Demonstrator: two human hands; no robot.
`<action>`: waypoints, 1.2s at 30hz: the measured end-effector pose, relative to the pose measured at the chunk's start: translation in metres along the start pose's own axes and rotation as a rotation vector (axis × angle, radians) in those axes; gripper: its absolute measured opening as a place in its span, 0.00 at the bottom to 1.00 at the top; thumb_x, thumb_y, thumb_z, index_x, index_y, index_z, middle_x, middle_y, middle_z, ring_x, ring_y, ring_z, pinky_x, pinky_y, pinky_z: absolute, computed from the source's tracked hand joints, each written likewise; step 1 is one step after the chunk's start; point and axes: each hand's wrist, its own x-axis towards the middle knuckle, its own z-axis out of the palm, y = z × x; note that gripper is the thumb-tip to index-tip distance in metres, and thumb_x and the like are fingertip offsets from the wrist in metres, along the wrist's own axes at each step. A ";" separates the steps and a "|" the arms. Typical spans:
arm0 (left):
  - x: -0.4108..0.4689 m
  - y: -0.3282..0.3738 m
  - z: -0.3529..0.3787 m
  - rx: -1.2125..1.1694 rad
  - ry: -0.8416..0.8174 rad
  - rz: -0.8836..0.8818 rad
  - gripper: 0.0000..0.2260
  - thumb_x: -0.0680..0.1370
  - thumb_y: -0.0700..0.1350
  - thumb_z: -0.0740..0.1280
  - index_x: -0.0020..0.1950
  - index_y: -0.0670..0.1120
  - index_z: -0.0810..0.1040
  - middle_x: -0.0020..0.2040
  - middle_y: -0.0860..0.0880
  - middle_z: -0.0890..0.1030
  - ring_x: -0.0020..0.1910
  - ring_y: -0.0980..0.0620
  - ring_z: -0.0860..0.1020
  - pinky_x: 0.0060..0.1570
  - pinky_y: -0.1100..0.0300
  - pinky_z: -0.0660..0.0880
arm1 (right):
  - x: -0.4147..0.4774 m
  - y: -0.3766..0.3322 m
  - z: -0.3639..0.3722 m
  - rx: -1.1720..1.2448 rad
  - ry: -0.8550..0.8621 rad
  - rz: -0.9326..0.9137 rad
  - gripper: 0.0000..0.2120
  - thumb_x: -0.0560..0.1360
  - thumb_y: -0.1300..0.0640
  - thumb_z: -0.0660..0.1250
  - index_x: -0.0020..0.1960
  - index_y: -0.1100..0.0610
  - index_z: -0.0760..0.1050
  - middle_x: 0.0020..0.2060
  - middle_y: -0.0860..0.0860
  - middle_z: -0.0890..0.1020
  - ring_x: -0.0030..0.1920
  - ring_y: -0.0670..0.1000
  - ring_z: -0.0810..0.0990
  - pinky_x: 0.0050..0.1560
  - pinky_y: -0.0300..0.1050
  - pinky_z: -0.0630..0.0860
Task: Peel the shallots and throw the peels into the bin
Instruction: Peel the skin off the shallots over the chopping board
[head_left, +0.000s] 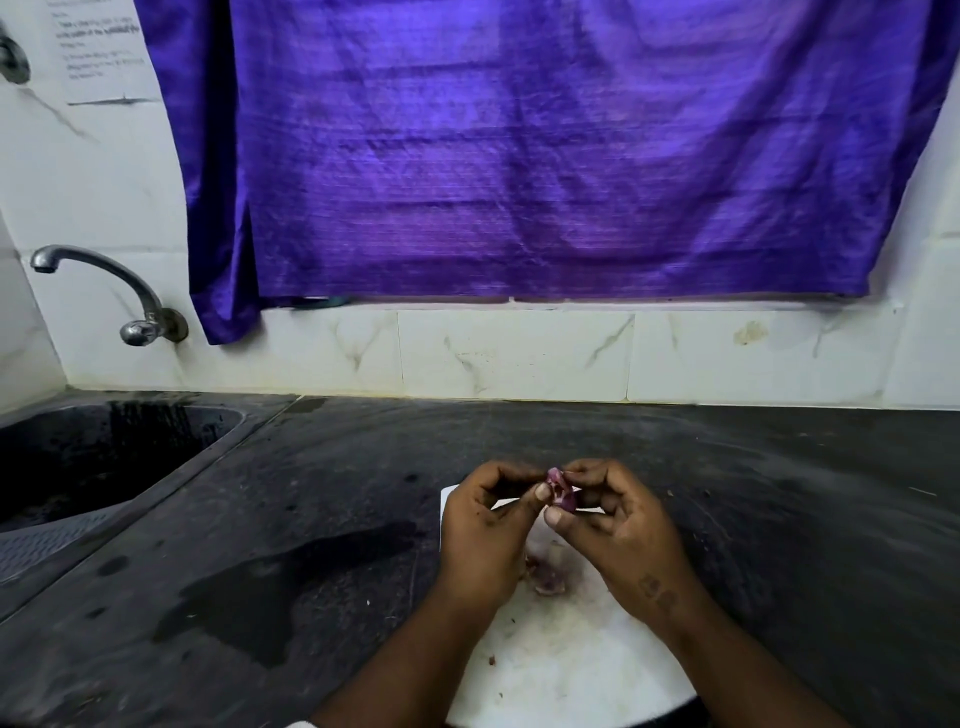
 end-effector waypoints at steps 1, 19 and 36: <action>0.001 -0.001 -0.001 0.022 0.003 0.015 0.04 0.75 0.30 0.73 0.47 0.37 0.83 0.43 0.47 0.87 0.44 0.56 0.85 0.44 0.65 0.79 | 0.000 0.000 0.000 0.003 -0.005 0.010 0.15 0.71 0.68 0.77 0.54 0.55 0.79 0.52 0.49 0.86 0.52 0.51 0.87 0.53 0.53 0.85; 0.005 -0.007 -0.004 -0.129 0.053 -0.088 0.05 0.77 0.30 0.70 0.46 0.38 0.81 0.44 0.44 0.86 0.45 0.50 0.85 0.48 0.60 0.81 | 0.002 -0.008 -0.001 0.191 -0.015 0.123 0.13 0.77 0.65 0.71 0.61 0.60 0.80 0.56 0.56 0.86 0.56 0.58 0.86 0.59 0.53 0.83; 0.002 -0.009 -0.009 0.218 0.032 -0.110 0.13 0.75 0.25 0.66 0.49 0.42 0.82 0.45 0.48 0.87 0.44 0.53 0.84 0.40 0.60 0.81 | 0.006 -0.010 -0.006 0.349 0.007 0.193 0.17 0.73 0.56 0.70 0.61 0.61 0.79 0.53 0.61 0.87 0.50 0.64 0.88 0.48 0.47 0.86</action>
